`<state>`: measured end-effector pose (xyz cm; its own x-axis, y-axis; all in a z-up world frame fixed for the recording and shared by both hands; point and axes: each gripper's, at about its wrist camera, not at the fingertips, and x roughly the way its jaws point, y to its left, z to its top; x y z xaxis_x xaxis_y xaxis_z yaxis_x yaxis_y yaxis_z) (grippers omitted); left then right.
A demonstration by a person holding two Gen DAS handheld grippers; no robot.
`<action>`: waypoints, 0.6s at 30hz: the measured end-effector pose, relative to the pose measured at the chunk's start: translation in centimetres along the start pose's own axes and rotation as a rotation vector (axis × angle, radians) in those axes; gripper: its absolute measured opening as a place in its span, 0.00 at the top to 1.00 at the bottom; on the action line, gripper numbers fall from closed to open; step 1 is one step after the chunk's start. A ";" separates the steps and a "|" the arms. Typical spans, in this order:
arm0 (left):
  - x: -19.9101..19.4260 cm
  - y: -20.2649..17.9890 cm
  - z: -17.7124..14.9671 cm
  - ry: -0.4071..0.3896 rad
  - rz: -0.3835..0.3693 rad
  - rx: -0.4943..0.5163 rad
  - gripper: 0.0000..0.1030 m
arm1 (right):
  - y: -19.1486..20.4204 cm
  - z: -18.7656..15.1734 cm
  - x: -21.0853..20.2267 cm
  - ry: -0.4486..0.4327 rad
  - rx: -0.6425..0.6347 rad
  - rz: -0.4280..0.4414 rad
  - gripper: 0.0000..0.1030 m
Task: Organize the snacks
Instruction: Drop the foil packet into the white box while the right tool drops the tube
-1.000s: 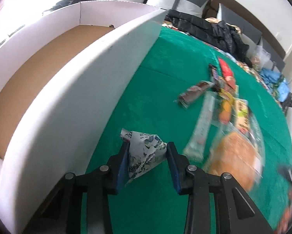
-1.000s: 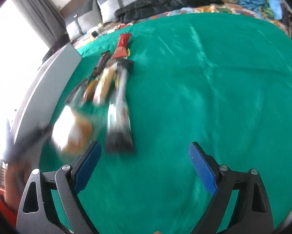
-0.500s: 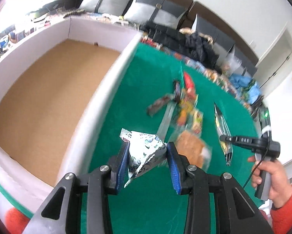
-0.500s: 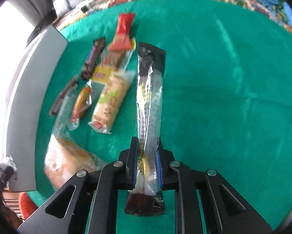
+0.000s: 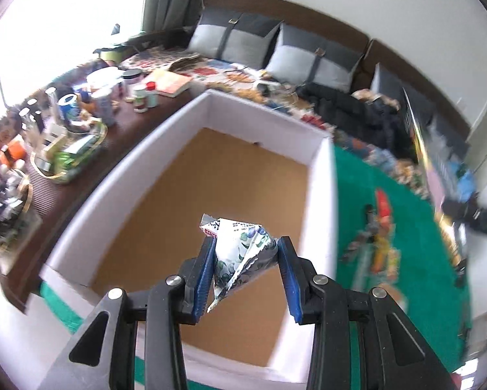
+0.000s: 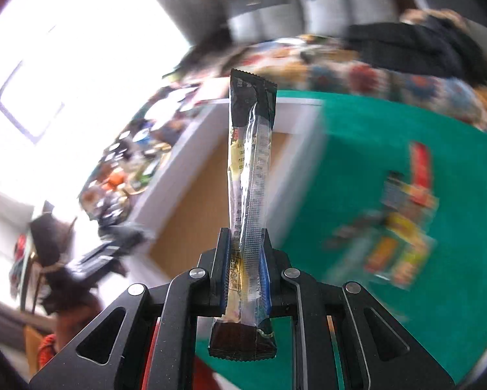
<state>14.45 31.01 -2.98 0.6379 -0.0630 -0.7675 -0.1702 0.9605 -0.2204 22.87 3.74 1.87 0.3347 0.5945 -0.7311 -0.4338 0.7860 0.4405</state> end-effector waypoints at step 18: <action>-1.6 -4.3 -5.9 -0.052 0.135 0.127 0.10 | 2.6 -5.2 0.6 -0.050 -0.125 -0.119 0.37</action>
<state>9.72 25.39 -4.35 0.6540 0.0796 -0.7523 -0.1629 0.9859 -0.0373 17.56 5.28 -0.10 0.4297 0.5091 -0.7457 -0.4888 0.8256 0.2820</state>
